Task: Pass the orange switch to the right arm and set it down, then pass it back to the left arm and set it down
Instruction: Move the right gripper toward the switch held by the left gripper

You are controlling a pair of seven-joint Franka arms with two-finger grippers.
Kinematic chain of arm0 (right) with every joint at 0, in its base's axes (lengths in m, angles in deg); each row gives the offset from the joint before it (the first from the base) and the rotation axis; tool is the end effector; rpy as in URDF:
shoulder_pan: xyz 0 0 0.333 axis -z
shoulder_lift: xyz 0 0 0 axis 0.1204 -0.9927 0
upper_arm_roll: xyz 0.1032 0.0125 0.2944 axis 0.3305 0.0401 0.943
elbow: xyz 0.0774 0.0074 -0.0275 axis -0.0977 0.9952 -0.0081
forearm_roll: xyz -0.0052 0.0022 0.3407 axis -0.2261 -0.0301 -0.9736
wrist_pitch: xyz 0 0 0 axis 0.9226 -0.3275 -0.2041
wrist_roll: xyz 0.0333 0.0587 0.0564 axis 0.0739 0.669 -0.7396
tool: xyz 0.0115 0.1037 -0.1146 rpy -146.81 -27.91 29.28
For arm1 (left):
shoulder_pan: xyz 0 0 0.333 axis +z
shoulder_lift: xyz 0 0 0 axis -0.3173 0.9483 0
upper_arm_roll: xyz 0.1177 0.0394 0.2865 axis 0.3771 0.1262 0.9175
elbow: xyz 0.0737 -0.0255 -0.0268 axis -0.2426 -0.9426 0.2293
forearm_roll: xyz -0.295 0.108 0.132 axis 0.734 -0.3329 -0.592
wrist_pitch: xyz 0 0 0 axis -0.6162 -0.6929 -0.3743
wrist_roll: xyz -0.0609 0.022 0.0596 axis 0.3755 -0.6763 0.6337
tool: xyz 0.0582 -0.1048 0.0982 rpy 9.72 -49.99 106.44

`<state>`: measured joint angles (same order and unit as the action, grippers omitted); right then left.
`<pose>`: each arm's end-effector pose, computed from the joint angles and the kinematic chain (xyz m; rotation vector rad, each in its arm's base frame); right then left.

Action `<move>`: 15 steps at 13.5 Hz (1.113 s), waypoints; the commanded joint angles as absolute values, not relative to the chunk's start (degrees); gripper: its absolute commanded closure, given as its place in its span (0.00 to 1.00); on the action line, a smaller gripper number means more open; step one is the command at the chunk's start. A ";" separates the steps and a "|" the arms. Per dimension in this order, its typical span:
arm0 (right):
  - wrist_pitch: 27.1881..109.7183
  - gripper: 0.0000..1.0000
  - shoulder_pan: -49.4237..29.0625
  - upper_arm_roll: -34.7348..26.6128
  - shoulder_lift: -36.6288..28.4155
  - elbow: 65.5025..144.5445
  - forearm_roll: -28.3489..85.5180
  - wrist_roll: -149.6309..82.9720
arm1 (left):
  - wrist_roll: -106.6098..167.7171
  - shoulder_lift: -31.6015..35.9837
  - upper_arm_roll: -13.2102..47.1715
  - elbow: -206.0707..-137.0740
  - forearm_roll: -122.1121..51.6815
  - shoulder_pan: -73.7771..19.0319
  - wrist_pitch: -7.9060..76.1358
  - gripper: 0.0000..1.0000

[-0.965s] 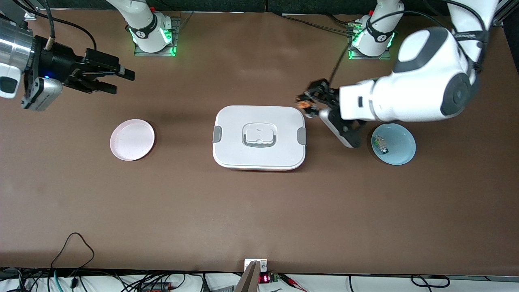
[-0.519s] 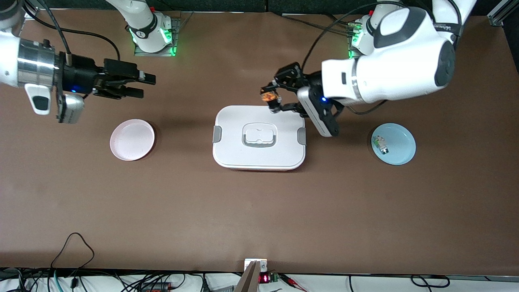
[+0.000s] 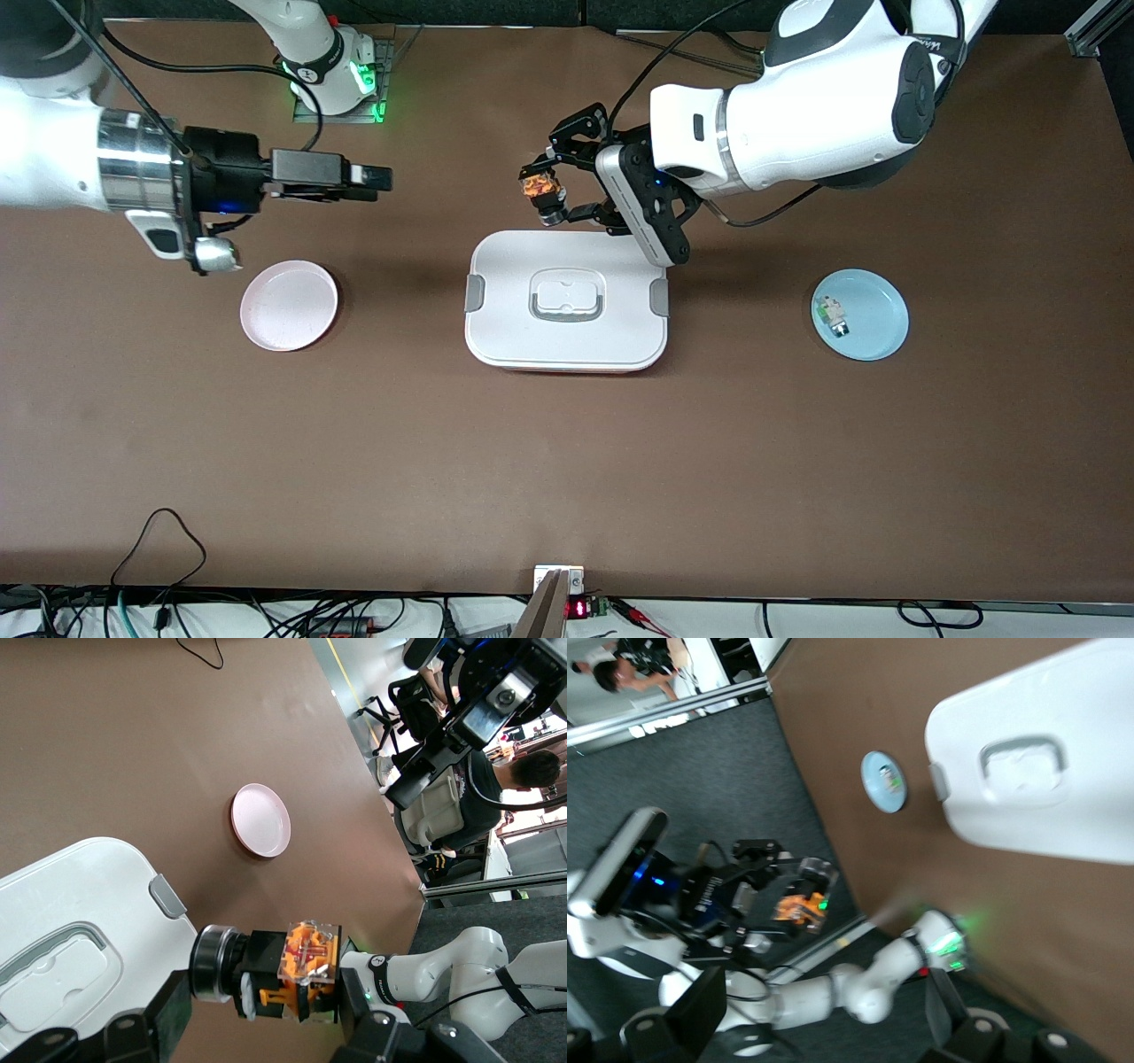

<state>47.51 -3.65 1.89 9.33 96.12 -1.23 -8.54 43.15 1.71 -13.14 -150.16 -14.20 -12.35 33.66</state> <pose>0.5276 0.2410 0.5753 -1.9840 0.3167 0.4424 0.5158 -0.3922 0.5616 2.1615 -0.6400 0.1040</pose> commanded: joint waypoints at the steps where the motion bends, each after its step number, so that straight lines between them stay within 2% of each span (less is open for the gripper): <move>1: 48.28 0.00 -4.24 1.65 8.37 98.28 -8.55 -3.79 | 44.21 1.62 -13.39 -150.08 -13.27 -12.08 34.20 1.00; 6: 49.16 0.00 -5.73 1.65 5.21 101.54 -17.00 -3.34 | 44.21 1.71 -13.39 -150.08 -13.36 -12.08 34.81 1.00; 10: 55.47 0.00 -9.60 1.65 4.50 104.96 -23.84 -3.16 | 44.04 1.71 -13.30 -150.17 -13.36 -11.91 35.25 1.00; 15: 62.07 0.00 -12.41 1.65 4.68 105.49 -29.14 -2.19 | 43.60 1.62 -13.21 -150.70 -13.27 -11.64 35.16 1.00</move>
